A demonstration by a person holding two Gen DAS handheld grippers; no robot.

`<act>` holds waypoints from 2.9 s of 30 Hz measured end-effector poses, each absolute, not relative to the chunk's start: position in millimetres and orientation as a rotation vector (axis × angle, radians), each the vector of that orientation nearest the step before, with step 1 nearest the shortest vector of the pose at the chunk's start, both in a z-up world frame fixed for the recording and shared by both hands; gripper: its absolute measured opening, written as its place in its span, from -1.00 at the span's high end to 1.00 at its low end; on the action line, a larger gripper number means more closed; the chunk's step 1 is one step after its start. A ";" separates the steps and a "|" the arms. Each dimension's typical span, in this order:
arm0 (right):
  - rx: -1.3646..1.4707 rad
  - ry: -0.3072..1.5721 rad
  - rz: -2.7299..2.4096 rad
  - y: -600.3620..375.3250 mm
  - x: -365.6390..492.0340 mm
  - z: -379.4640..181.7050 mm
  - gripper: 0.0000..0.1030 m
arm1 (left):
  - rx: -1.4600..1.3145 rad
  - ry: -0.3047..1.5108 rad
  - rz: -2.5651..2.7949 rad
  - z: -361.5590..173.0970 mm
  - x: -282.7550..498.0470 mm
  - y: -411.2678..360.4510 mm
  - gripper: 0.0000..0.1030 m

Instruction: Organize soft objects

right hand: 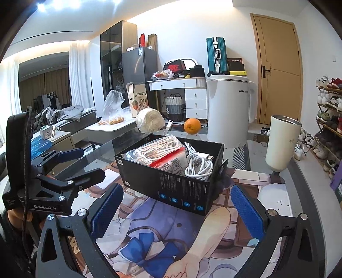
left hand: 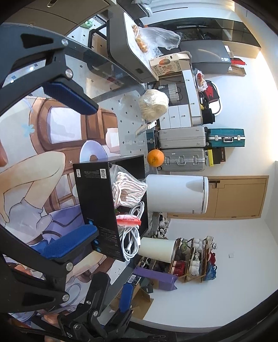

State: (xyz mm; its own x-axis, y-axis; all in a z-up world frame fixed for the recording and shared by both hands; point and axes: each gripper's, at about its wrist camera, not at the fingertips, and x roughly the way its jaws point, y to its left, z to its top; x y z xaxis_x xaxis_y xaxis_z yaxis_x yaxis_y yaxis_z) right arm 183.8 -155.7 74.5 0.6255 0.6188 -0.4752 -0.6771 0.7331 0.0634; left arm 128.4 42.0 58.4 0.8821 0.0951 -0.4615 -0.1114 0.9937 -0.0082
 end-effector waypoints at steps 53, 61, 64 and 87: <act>-0.138 0.444 0.704 -158.7 171.7 74.4 -0.99 | -0.060 0.461 0.095 59.8 123.8 42.4 -1.00; -0.137 0.444 0.704 -159.1 171.6 74.4 -0.99 | -0.059 0.461 0.095 59.6 123.5 42.7 -1.00; -0.136 0.444 0.704 -159.2 171.3 74.5 -0.99 | -0.059 0.461 0.096 59.6 123.6 42.7 -1.00; -0.136 0.444 0.704 -159.0 172.5 74.5 -0.99 | -0.061 0.459 0.096 59.9 123.6 43.4 -1.00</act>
State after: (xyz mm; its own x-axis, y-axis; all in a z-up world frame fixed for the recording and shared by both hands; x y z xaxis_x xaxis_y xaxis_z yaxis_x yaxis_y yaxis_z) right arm 172.5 -159.0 74.5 0.6734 0.5950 -0.4386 -0.6520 0.7578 0.0270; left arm 123.6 43.4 59.9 0.8922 0.0790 -0.4446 -0.1063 0.9937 -0.0367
